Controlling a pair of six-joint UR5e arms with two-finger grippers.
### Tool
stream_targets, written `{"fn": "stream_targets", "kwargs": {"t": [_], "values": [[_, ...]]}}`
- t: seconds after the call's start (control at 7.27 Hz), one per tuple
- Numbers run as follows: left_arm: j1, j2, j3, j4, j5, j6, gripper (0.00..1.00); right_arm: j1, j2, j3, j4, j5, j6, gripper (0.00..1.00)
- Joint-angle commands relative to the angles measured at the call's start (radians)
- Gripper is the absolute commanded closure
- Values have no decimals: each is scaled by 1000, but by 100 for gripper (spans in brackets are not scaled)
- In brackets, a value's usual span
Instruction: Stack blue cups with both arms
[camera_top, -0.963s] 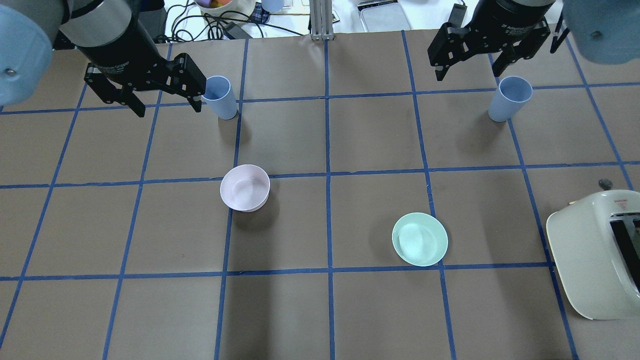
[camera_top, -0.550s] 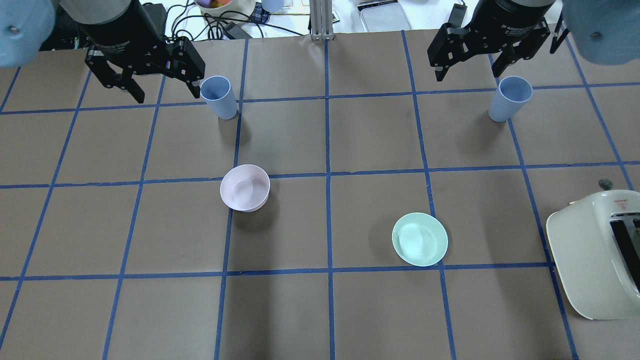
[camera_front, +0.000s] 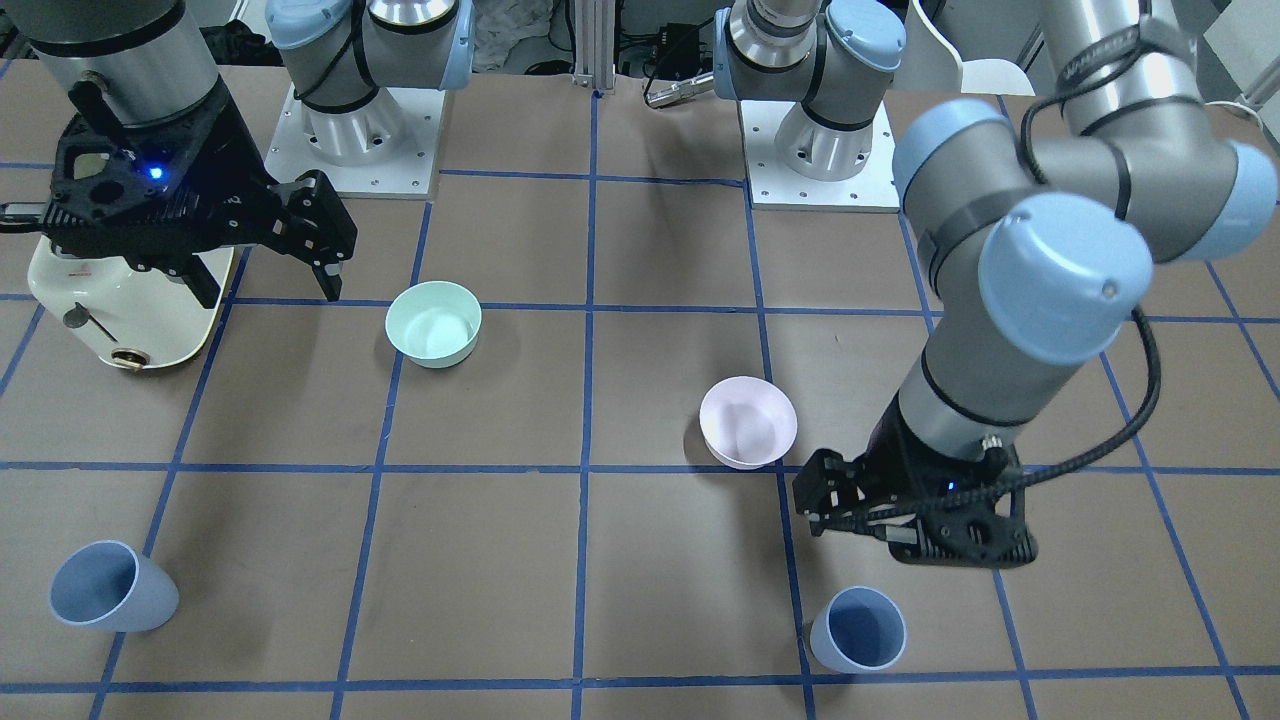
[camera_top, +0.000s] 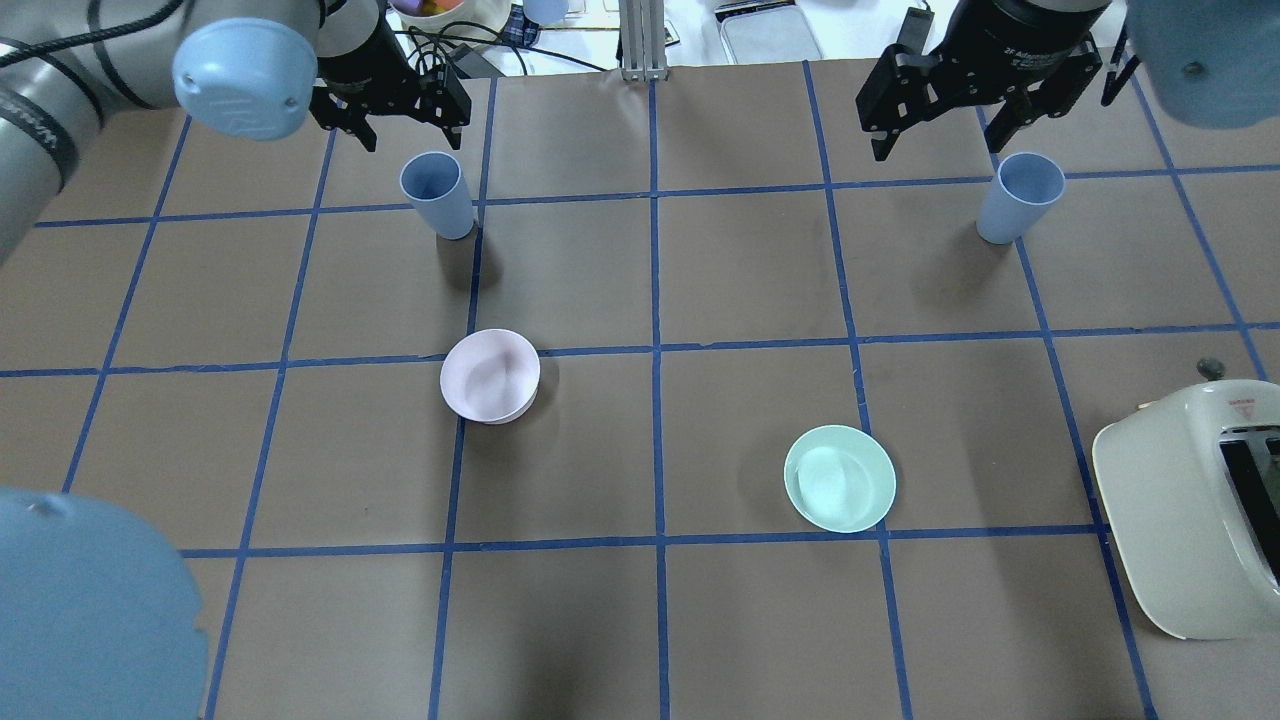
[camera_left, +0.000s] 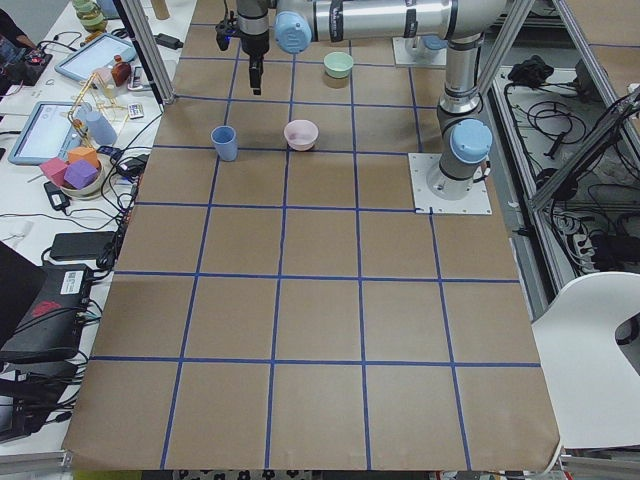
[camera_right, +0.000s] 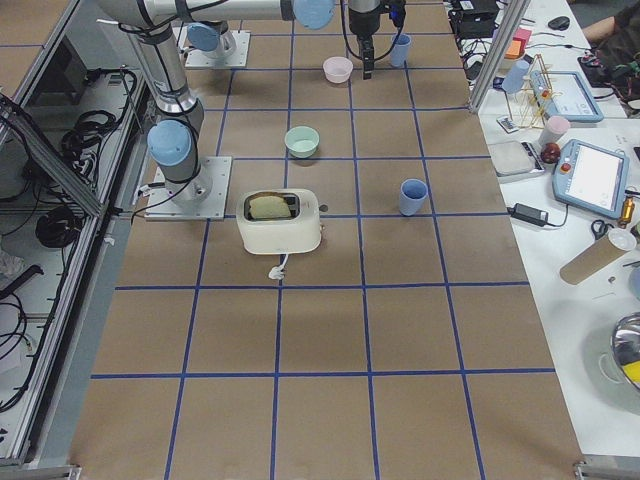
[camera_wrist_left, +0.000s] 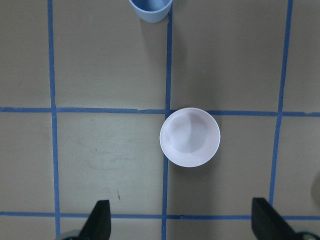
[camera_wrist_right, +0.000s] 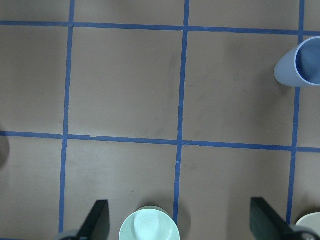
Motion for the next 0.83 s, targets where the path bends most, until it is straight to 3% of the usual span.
{"fn": "stream_targets", "kwargs": {"t": [0.0,0.41,0.55,0.69], "values": [[0,-119,3,140,0,36,0,-13,1,-4,0,4,-2,0],[0,-157,-5,141,2,39,37,-66,22,-5,0,1,-14,0],[0,-163,-9,141,5,39,59,-126,30,-5,0,-5,-38,0],[0,-170,-6,141,9,39,89,-204,77,-13,-1,2,-67,0]]}}
